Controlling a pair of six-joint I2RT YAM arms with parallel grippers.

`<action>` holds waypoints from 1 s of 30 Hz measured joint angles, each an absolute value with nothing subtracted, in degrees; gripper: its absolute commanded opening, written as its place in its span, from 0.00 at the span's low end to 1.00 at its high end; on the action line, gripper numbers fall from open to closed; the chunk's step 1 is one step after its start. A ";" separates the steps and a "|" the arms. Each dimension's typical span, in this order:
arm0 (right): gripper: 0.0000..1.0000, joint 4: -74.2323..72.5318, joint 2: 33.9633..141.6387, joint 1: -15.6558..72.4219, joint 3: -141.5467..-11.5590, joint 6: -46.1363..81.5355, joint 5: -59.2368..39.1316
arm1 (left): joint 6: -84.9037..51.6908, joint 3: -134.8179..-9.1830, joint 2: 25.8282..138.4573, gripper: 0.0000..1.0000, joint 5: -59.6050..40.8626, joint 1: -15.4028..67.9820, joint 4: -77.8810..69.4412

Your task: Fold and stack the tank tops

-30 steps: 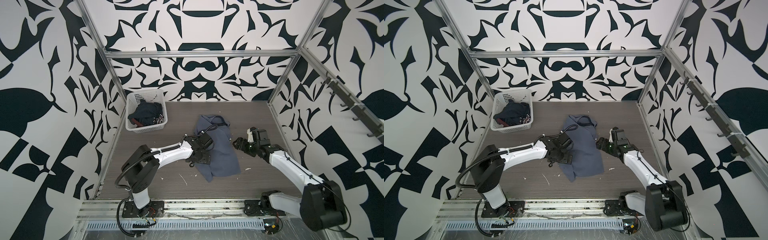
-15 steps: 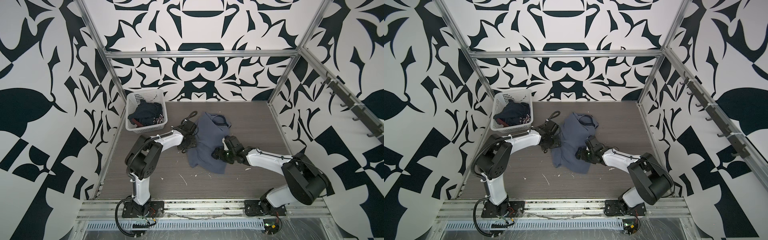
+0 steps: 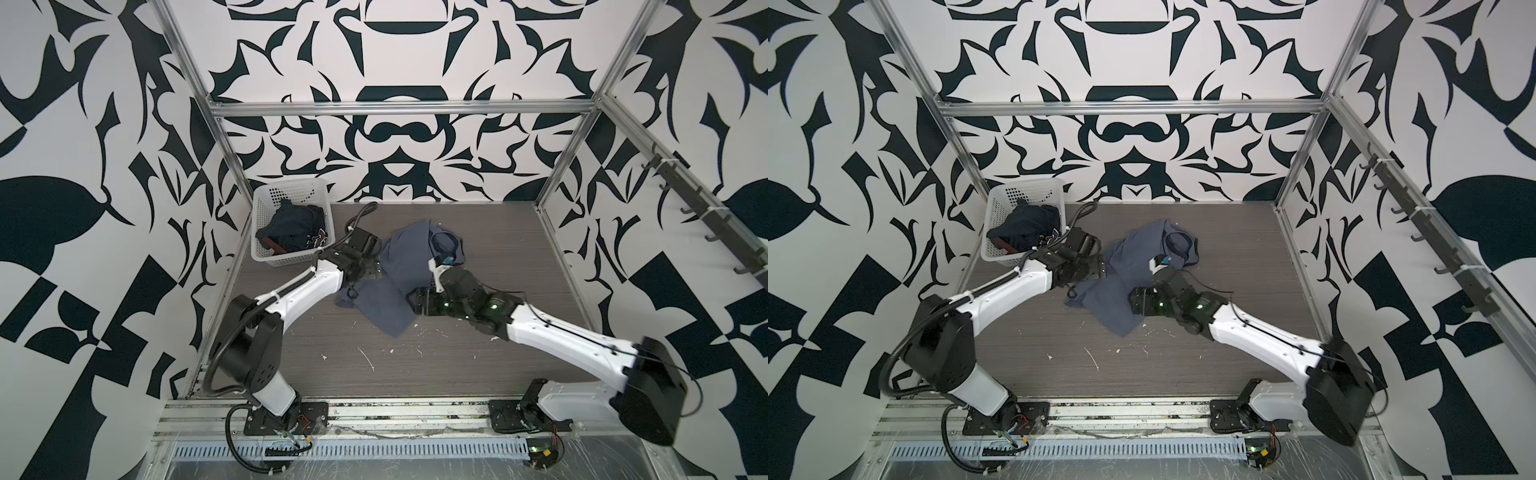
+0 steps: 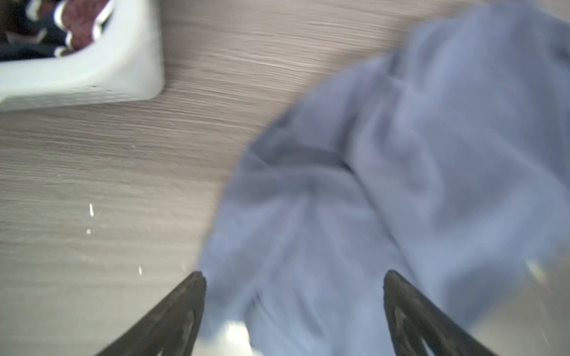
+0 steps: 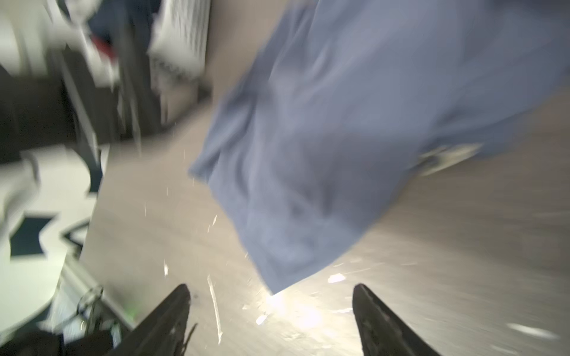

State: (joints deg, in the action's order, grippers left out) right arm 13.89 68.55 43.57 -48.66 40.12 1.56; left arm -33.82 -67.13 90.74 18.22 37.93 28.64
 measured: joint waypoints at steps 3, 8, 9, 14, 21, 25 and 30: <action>0.85 17.32 63.51 36.21 -48.16 37.50 3.75 | -34.50 -66.72 91.22 0.96 18.15 48.01 28.84; 0.85 23.07 61.71 22.31 -45.87 33.63 4.45 | -34.54 -68.45 100.29 0.89 16.58 59.61 29.56; 0.85 23.81 61.87 19.75 -45.41 33.12 3.81 | -34.57 -69.47 103.13 0.86 16.56 60.55 29.93; 0.85 24.84 63.16 14.24 -43.70 32.45 0.58 | -34.33 -72.25 110.96 0.71 17.08 60.40 31.62; 0.84 23.38 65.87 14.24 -42.44 32.51 -3.05 | -33.19 -73.03 112.03 0.17 20.78 59.18 31.09; 0.84 20.97 69.45 14.24 -42.52 32.49 -4.10 | -33.36 -67.57 107.77 0.00 24.73 57.82 29.65; 0.82 19.05 78.00 14.04 -46.02 32.27 -5.19 | -34.57 -56.75 91.68 0.00 26.94 54.41 26.96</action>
State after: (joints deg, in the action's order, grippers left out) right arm 19.05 78.00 14.04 -46.02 32.27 -5.19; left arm -34.57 -56.75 91.68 26.94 54.41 26.96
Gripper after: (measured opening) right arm 0.827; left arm 0.050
